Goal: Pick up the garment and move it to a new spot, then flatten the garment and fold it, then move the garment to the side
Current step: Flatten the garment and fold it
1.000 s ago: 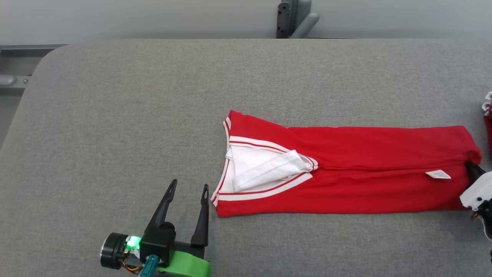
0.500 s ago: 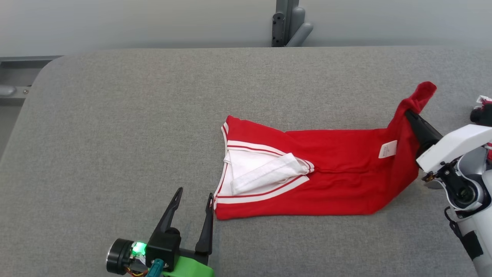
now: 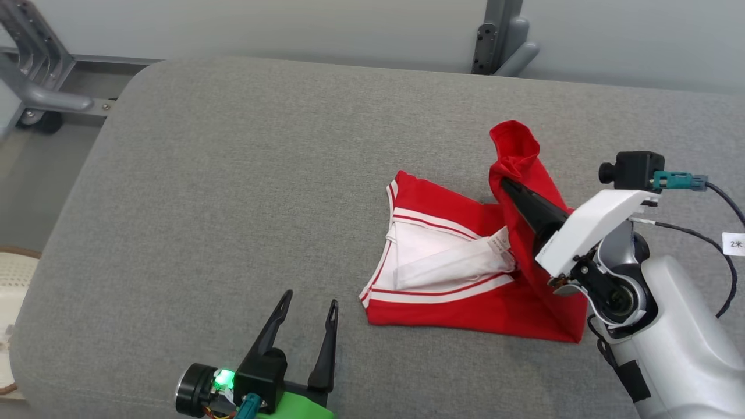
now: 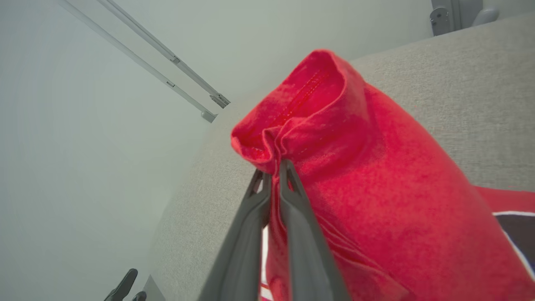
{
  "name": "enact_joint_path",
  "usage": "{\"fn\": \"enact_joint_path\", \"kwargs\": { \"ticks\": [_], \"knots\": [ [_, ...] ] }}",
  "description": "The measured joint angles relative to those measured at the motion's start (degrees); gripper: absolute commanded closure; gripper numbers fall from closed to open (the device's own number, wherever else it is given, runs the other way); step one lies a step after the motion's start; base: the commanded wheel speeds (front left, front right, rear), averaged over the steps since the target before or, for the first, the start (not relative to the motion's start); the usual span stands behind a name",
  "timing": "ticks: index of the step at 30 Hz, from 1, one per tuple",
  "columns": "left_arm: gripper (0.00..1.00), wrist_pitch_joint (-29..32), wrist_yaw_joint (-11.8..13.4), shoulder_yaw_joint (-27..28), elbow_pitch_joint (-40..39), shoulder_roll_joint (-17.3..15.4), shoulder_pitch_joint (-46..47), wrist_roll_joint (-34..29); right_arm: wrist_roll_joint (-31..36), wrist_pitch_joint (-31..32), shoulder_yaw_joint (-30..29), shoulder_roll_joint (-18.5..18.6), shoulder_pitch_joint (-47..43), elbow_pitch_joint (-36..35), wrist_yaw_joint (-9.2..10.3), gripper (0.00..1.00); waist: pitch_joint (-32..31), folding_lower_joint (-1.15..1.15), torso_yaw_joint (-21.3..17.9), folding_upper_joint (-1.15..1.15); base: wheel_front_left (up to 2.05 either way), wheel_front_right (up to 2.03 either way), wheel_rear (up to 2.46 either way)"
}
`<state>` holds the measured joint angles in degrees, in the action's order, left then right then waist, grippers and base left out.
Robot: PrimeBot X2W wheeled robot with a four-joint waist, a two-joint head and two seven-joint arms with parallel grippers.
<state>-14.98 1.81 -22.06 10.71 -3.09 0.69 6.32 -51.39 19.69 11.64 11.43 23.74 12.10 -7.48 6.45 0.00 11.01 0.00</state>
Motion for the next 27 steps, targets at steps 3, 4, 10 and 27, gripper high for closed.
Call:
{"fn": "enact_joint_path", "kwargs": {
  "ticks": [3, 4, 10, 27],
  "knots": [
    [0.0, 0.0, -0.3, -0.7, 0.4, 0.1, 0.2, 0.2, 1.8, 1.2, 0.6, -2.2, 0.1, 1.5, 0.0, 1.0, 0.1, 0.0, 2.4, 0.0, 0.0, 0.0, 0.0],
    [0.0, 0.0, -0.3, -0.8, 0.4, 0.1, 0.4, 0.4, 2.1, 1.5, 0.8, -2.8, 0.2, 2.1, 0.0, 1.0, 0.2, 0.0, 2.9, 0.0, 0.0, 0.0, 0.0],
    [0.0, 0.0, -0.3, -1.9, 0.6, 0.1, 1.1, 1.1, 3.1, 2.0, 2.1, -5.5, 2.7, 6.1, 0.0, 1.0, 0.8, 0.0, 5.8, 0.0, 0.0, 0.0, 0.0],
    [0.0, 0.0, 1.0, -2.6, 1.2, 0.2, 2.3, 3.0, 2.0, -1.5, 3.3, -7.5, 5.9, 10.8, 0.0, 0.0, 2.6, 0.0, 6.7, 0.0, 0.0, 0.0, 0.0]
  ]
}}
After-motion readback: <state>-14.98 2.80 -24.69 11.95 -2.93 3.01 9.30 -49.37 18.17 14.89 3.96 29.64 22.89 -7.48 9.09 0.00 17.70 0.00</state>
